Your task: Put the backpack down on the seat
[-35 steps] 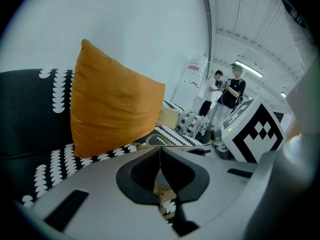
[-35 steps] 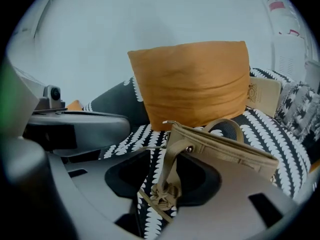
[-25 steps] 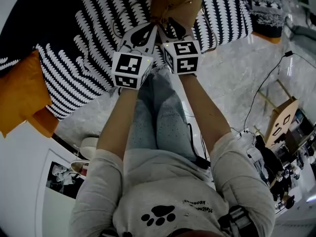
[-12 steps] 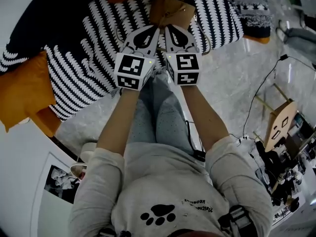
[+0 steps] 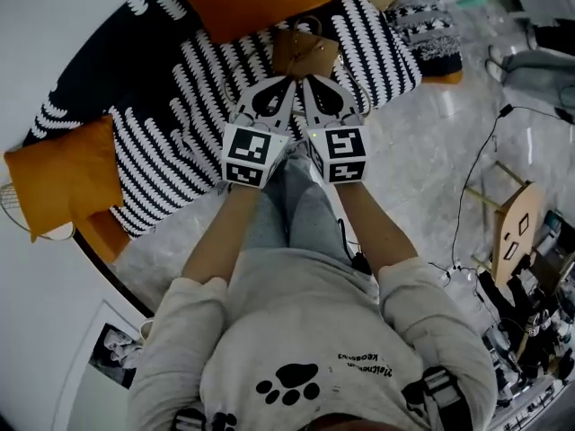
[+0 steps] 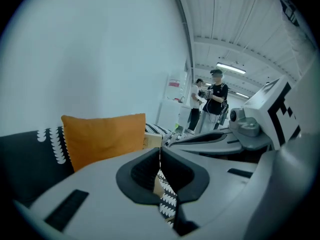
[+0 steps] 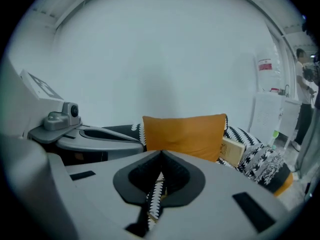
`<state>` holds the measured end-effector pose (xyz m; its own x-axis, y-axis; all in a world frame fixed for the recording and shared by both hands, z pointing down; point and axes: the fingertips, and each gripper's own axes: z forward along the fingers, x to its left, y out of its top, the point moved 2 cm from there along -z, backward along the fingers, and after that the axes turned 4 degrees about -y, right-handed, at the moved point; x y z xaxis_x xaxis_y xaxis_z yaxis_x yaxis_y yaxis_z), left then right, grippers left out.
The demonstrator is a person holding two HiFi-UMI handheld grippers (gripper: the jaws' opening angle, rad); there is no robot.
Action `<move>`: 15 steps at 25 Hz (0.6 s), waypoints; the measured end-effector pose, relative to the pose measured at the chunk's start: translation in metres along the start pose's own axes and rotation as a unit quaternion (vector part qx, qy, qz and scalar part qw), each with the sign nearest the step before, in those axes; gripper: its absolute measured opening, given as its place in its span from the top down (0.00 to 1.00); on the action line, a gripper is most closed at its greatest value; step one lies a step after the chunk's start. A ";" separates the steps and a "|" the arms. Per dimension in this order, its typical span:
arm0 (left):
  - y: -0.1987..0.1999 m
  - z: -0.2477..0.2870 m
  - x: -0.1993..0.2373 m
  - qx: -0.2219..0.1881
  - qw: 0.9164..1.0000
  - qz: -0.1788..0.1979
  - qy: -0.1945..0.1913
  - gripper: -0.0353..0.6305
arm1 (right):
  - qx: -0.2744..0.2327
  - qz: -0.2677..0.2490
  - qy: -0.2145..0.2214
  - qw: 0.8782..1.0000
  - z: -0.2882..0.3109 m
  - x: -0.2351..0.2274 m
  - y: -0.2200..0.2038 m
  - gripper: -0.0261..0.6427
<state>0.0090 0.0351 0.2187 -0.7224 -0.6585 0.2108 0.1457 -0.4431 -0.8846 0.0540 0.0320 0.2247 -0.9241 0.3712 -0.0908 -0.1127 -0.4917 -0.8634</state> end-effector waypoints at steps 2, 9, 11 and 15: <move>0.010 -0.017 -0.016 -0.004 1.000 0.006 -0.001 0.91 | -0.006 -0.001 0.001 1.000 -0.026 0.004 0.011 0.91; 0.055 -0.067 -0.050 -0.040 0.999 0.029 0.004 0.91 | -0.043 -0.015 -0.007 0.999 -0.095 0.017 0.051 0.91; 0.073 -0.079 -0.067 -0.053 0.998 0.034 0.011 0.91 | -0.058 -0.018 -0.005 0.998 -0.122 0.016 0.067 0.91; 0.094 -0.095 -0.100 -0.067 0.997 0.046 0.005 0.91 | -0.088 -0.039 -0.008 0.995 -0.166 0.013 0.086 0.91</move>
<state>0.0305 0.1173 0.0746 -0.7167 -0.6865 0.1227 0.1200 -0.2947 -0.9480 0.0931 0.1251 0.0667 -0.9212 0.3888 -0.0132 -0.1201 -0.3165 -0.9409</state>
